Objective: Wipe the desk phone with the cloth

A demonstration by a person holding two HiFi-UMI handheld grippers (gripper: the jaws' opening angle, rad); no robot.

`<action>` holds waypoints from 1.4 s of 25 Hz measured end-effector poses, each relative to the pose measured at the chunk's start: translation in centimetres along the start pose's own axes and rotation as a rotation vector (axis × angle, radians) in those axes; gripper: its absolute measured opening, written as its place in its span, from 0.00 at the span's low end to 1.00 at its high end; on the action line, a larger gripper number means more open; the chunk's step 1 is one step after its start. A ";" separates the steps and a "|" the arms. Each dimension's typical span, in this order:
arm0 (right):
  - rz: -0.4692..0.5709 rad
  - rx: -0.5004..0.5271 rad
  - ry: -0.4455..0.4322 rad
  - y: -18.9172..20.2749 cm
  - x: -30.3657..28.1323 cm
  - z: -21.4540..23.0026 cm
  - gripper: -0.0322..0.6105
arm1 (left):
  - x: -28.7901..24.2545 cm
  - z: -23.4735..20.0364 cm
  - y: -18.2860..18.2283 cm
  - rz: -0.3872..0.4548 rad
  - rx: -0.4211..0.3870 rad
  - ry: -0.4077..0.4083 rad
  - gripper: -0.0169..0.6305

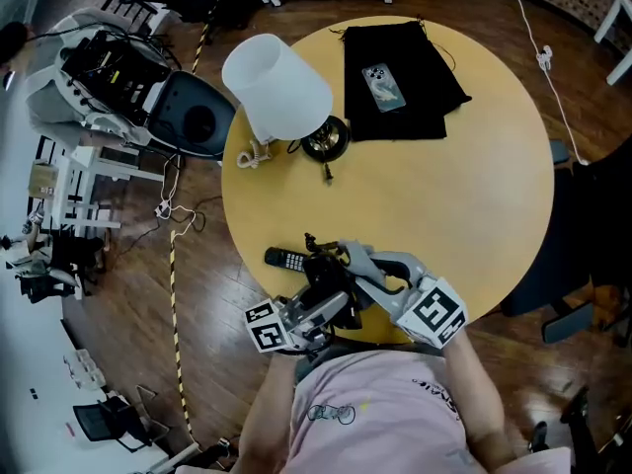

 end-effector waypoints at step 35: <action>-0.182 -0.187 0.158 2.9 4.9 7.3 0.20 | -9.7 -6.3 6.4 -0.776 -0.030 -0.333 0.31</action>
Point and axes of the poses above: the fingertips, and each gripper's own axes: x backward along the fingers, z to its right, y out of its underside, the point moved 10 cm from there along x, backward along the fingers, and after that the axes turned 15 degrees about -x, right-handed, at the moved point
